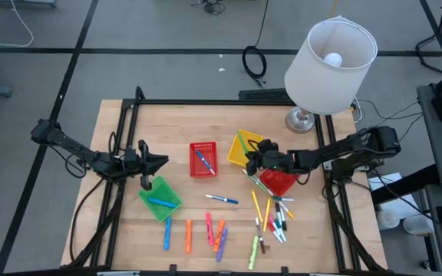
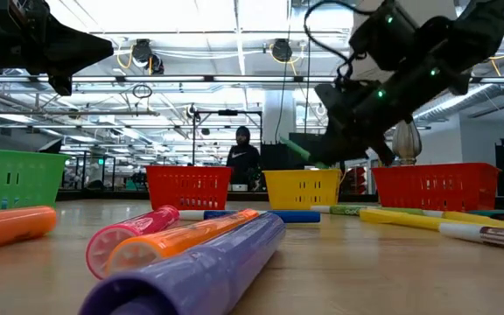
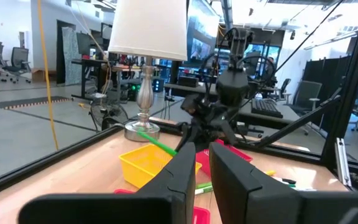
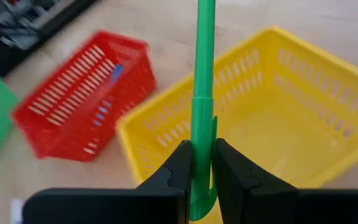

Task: Pick & Place Markers
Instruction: Put the green pen into the yellow bin, then put the small yellow highlighter pen into the right red bin

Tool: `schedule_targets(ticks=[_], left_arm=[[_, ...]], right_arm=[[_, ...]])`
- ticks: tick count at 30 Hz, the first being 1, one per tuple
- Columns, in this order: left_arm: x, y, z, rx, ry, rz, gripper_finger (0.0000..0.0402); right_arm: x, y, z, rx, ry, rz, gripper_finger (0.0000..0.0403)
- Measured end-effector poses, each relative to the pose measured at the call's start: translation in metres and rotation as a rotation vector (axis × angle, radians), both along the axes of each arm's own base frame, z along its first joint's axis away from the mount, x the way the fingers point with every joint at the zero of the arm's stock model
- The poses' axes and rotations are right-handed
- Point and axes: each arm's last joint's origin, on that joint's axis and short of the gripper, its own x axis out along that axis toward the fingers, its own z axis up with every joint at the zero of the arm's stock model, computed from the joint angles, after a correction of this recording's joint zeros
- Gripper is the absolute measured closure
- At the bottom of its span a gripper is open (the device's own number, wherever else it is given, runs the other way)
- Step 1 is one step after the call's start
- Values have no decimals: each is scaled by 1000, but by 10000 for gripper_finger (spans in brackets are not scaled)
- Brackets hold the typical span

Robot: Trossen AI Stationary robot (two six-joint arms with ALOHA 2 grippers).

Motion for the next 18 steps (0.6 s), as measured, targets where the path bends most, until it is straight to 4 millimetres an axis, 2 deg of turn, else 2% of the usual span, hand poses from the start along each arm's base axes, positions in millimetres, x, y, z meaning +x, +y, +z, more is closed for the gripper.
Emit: schedule_targets(ticks=[4,11,15,18], left_arm=[[0,0,0,1,0,0,346],[0,0,0,1,0,0,346],[0,0,0,1,1,0,346],[0,0,0,3,4,0,346]], right_arm=[[1,-3,-4,0,15,-10,360],[0,-5,-5,0,20,-20,289],[0,-5,-3,-12,22,-11,278],[1,-4,8,-61,-19,36,276]])
